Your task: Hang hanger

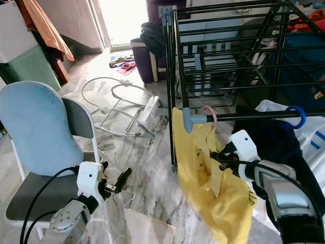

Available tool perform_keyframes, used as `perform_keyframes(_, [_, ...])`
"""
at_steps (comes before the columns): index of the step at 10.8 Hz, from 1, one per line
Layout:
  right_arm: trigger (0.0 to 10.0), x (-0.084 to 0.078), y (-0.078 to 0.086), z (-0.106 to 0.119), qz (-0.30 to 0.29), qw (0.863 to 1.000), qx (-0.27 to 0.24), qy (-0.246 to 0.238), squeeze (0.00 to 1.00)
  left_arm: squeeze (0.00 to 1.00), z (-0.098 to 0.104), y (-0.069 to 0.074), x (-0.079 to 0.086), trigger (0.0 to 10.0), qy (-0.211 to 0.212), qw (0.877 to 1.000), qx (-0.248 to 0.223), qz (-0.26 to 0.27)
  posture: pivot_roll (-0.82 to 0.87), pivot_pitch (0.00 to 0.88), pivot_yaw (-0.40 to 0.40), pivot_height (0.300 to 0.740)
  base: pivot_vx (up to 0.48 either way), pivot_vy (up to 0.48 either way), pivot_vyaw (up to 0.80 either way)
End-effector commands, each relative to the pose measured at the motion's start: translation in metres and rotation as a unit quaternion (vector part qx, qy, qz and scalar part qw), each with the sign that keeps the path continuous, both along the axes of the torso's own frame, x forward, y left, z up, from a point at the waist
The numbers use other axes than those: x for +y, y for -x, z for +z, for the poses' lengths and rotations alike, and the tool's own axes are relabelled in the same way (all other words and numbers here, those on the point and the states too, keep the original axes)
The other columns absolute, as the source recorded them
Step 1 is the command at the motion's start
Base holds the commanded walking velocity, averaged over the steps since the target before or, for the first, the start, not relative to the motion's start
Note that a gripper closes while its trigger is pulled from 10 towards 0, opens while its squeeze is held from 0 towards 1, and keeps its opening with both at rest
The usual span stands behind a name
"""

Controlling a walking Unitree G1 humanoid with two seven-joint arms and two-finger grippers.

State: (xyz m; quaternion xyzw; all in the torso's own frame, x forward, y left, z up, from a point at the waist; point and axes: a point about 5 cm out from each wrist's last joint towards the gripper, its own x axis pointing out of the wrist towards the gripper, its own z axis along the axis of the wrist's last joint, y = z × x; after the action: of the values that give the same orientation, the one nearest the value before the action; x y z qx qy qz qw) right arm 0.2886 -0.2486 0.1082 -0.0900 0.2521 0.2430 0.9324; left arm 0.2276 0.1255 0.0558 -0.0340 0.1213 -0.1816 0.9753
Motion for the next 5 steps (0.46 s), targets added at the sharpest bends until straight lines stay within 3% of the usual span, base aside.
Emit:
perform_keyframes(1, [0.0,0.004,-0.004,0.016,-0.007,0.999,-0.042,-0.014,0.0,0.0,-0.004,0.001,0.004,10.0,-0.01,1.0,0.007,0.008,-0.19,0.0,0.105,0.74,0.0,0.0,0.0])
perform_keyframes(3, [0.0,0.005,-0.003,0.025,-0.081,0.989,-0.119,-0.027,0.0,0.0,-0.003,0.003,0.007,10.0,-0.013,1.0,0.004,0.016,-0.19,0.006,0.099,0.74,0.0,0.0,0.0])
perform_keyframes(5, [0.0,0.015,0.014,0.015,-0.14,0.977,-0.153,-0.051,0.0,0.0,-0.004,0.002,0.006,10.0,-0.019,0.999,0.006,0.026,-0.19,0.008,0.104,0.74,0.0,0.0,0.0])
